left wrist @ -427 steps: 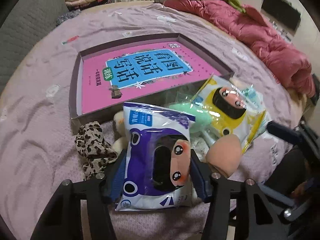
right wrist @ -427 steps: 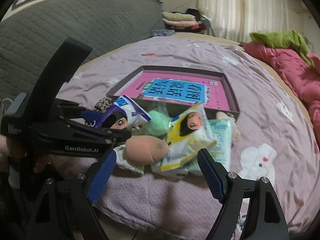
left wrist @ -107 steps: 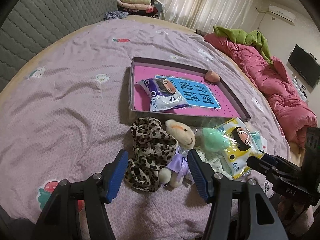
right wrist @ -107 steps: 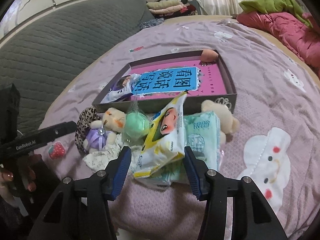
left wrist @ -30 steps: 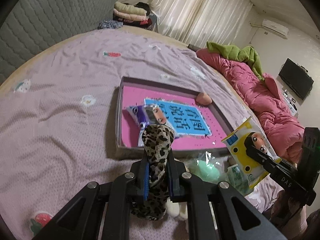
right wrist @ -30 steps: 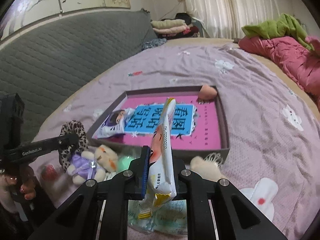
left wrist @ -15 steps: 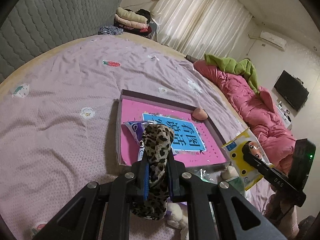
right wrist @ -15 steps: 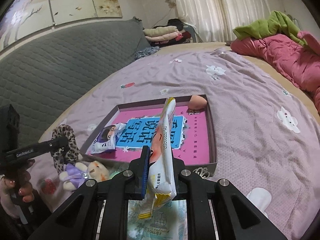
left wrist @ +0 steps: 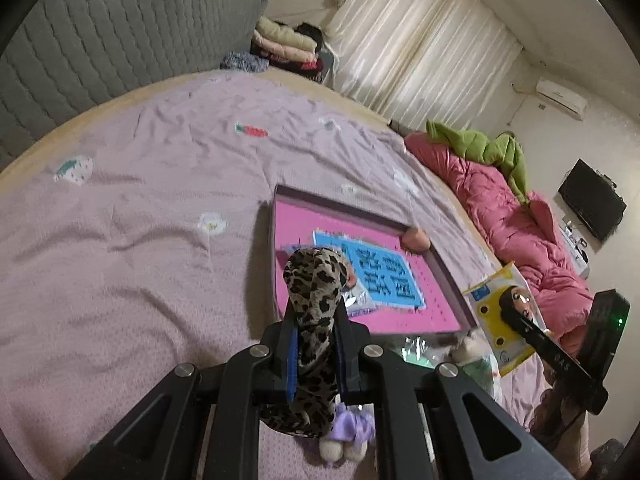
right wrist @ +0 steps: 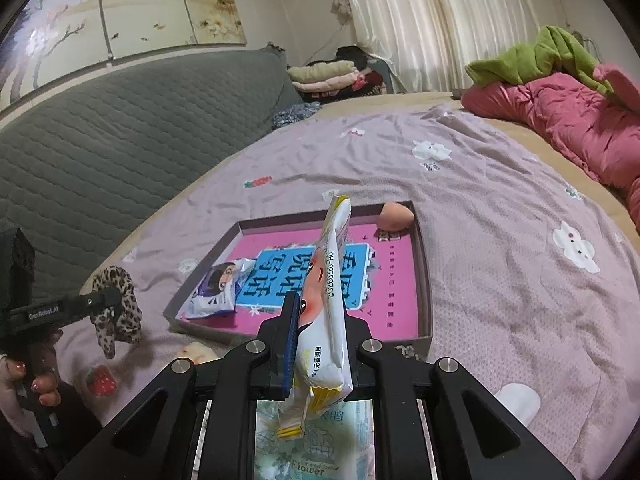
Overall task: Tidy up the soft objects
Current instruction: 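Lift the scrunchie with the left tool and the wipes pack with the right tool toward the box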
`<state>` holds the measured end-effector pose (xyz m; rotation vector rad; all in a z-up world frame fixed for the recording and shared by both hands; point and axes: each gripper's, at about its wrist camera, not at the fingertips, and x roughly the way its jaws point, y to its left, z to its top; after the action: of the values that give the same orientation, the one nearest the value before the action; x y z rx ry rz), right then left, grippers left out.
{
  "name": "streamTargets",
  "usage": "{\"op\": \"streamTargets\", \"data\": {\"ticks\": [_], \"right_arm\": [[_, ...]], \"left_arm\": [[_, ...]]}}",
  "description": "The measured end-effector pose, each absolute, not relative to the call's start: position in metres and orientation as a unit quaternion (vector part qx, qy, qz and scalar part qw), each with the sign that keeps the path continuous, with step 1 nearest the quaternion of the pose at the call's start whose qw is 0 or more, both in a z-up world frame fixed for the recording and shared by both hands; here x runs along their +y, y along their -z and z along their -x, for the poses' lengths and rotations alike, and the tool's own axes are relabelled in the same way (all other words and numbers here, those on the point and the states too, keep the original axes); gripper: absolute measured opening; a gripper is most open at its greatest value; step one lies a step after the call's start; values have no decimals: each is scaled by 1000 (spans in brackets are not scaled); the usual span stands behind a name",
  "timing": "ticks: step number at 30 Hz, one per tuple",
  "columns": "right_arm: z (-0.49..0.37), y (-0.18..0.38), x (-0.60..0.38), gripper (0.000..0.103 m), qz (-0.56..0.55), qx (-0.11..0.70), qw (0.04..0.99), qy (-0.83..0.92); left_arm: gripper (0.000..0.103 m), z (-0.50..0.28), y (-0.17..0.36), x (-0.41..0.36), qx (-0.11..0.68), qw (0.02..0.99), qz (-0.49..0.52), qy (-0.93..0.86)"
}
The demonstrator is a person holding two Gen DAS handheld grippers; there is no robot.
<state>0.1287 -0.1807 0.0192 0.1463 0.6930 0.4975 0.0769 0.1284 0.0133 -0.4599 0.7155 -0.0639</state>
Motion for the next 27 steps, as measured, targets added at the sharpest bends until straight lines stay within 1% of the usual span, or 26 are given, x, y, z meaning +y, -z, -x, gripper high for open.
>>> {"op": "streamTargets", "data": {"ticks": [11,27], "right_arm": [[-139,-25,-179,15,-75,322,910,-250],[-168,-19,-183,15,-86,324,911,-241]], "left_arm": [[14,-102,-22,107,327,925,185,47],[14,-153,-6,80,344,919,175,79]]}}
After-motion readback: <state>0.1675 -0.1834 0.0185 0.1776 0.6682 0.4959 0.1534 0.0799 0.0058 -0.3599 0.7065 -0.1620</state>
